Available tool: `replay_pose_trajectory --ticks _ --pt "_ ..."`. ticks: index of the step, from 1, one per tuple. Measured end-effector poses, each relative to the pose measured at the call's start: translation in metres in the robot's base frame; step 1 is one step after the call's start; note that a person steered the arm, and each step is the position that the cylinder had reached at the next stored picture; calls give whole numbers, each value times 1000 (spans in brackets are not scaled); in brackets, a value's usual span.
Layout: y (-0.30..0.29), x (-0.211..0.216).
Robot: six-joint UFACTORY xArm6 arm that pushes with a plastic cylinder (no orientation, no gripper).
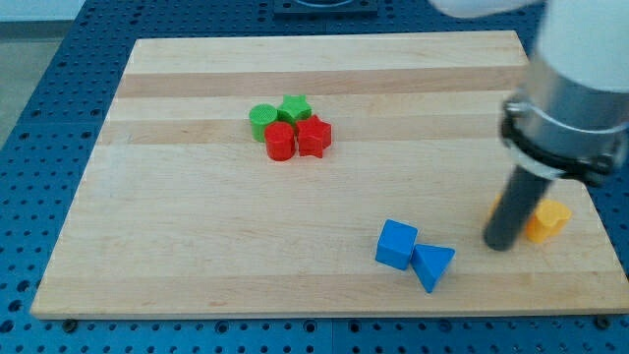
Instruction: Keep blue cube on top left to blue triangle
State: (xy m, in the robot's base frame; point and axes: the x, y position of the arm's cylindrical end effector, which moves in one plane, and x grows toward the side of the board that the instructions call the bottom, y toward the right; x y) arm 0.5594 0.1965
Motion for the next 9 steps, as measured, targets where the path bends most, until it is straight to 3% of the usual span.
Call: replay_pose_trajectory --ticks 2,3,5,6,8,9 --pt "13 58" --pt "-57 49" --pt "-195 -22" --pt "-227 -42" --pt "-262 -34" --pt "-259 -61"
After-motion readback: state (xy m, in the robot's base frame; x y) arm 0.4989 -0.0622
